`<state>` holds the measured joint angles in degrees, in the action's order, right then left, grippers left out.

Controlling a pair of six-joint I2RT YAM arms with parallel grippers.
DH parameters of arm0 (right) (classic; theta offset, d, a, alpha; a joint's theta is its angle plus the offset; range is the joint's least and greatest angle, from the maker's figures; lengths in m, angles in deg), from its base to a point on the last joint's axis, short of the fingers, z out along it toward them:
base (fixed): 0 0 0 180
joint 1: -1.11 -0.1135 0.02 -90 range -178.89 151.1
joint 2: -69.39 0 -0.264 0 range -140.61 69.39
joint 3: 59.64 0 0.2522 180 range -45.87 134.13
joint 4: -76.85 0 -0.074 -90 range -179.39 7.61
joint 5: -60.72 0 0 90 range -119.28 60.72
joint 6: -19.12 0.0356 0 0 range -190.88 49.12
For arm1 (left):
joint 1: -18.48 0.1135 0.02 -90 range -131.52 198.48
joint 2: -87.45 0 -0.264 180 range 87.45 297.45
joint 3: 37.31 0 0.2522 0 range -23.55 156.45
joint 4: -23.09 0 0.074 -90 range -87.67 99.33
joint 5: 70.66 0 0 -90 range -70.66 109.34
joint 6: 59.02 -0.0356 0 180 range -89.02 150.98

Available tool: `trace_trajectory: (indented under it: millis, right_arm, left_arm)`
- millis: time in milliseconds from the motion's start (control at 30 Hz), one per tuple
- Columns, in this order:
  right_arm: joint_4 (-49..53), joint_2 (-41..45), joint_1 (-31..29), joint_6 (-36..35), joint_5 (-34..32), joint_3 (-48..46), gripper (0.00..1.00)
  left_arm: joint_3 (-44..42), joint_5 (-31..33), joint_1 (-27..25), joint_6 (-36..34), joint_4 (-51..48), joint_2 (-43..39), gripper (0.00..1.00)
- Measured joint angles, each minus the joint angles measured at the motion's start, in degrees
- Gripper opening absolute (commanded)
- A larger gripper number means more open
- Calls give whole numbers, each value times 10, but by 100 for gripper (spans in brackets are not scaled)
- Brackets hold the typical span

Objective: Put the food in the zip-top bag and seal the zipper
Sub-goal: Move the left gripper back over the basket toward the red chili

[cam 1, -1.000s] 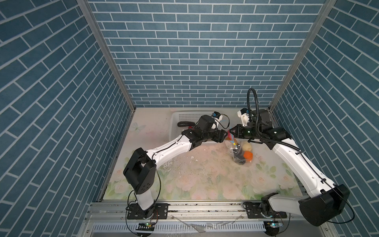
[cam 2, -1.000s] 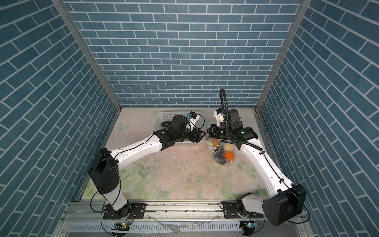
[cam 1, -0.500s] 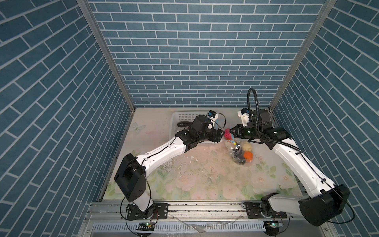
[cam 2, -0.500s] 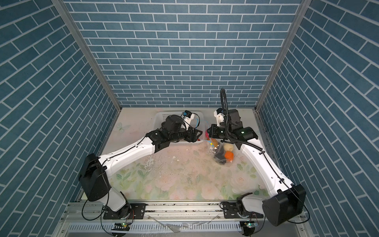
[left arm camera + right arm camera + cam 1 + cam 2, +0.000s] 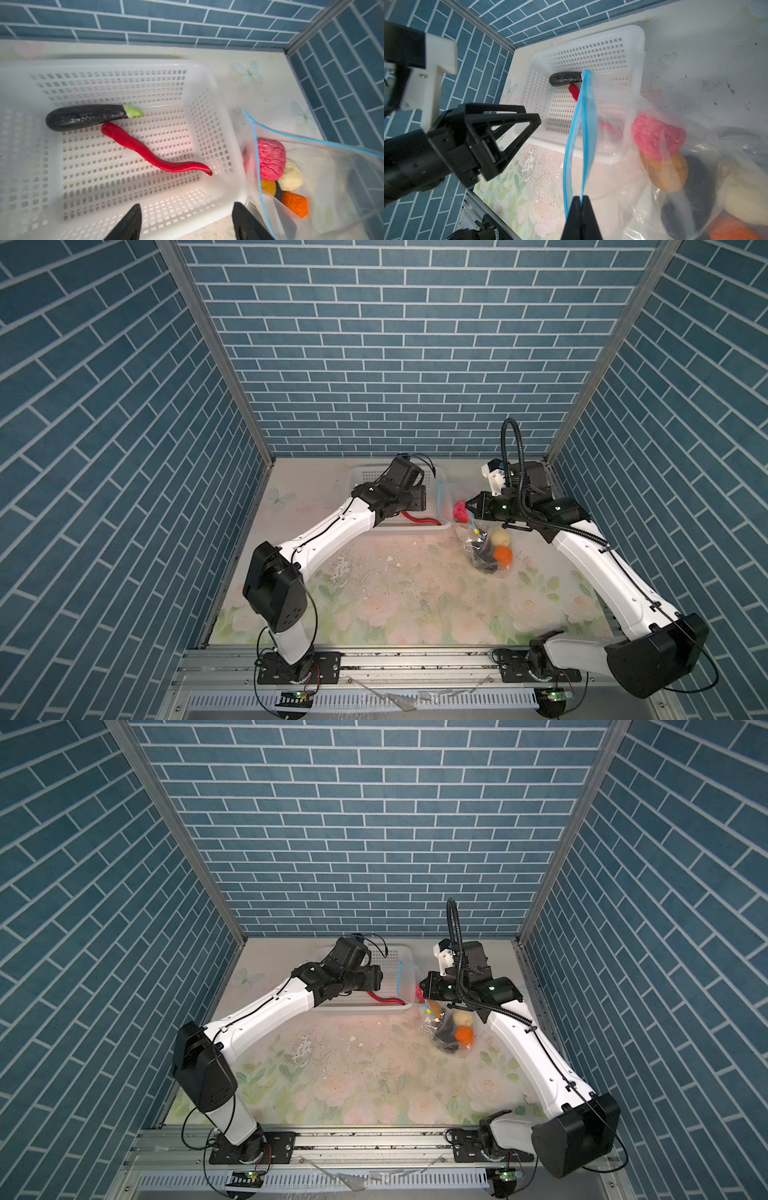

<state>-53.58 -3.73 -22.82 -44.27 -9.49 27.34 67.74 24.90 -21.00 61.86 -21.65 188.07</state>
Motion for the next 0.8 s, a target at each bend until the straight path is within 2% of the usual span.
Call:
trace_trajectory:
  millis: [200, 533, 800]
  right_arm:
    - [0, -4, 0, -1, 0, 0, 0]
    - [-1, -36, 2, -12, 3, 0, 0]
    - [-3, -56, 6, -16, 11, 0, 0]
  left_arm:
    - [70, 31, 17, 38, -79, 77, 61]
    - [210, 76, 37, 84, -170, 221, 58]
    - [231, 77, 59, 108, -189, 280, 57]
